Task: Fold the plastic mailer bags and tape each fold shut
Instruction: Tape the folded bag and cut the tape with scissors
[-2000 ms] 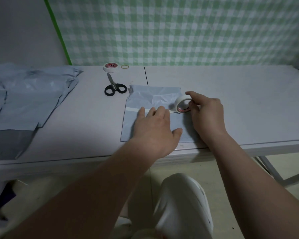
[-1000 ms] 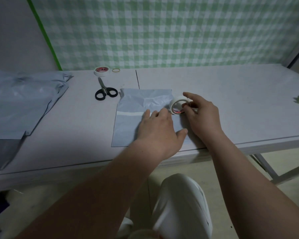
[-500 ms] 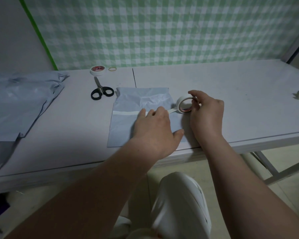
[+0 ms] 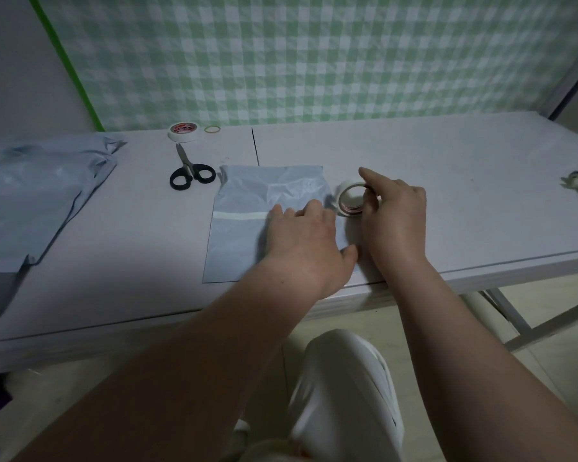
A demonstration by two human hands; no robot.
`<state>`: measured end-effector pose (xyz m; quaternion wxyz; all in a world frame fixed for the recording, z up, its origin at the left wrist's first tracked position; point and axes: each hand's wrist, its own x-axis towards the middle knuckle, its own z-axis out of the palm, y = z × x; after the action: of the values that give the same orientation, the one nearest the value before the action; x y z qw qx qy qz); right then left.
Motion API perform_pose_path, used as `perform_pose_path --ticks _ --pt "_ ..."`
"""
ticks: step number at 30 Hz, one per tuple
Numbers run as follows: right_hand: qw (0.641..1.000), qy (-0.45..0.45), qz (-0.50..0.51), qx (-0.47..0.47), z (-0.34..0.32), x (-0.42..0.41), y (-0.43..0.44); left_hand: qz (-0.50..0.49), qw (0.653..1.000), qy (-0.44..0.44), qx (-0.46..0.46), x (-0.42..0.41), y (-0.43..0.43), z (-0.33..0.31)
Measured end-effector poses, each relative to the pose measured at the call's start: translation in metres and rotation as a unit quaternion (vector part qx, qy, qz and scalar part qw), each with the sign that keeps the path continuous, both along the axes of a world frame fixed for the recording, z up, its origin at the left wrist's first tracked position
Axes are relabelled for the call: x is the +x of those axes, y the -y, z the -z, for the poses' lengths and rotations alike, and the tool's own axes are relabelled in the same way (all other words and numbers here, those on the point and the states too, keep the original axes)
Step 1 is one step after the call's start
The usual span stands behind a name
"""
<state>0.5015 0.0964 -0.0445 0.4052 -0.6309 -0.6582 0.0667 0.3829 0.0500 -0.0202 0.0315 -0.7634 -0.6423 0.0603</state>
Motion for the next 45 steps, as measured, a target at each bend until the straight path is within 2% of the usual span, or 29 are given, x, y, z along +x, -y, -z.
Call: perform_pose_path --ticks 14,18,23,34,45 --pt "0.999 0.007 -0.002 -0.037 0.002 -0.004 -0.005 -0.007 1.000 -0.018 -0.011 0.005 -0.003 0.000" --pt "0.998 -0.003 0.010 -0.070 -0.004 -0.007 0.000 -0.015 1.000 0.022 -0.009 0.003 0.000 0.002" --pt "0.995 0.052 0.031 -0.083 -0.011 -0.016 0.006 -0.037 0.995 0.091 -0.013 -0.005 0.006 0.002" --pt "0.968 0.228 0.081 -0.074 -0.021 -0.038 0.013 -0.078 0.994 0.076 -0.016 -0.038 0.017 0.002" --pt "0.961 0.253 0.091 -0.070 -0.023 -0.045 0.015 -0.139 0.986 0.090 -0.011 -0.087 0.019 0.000"
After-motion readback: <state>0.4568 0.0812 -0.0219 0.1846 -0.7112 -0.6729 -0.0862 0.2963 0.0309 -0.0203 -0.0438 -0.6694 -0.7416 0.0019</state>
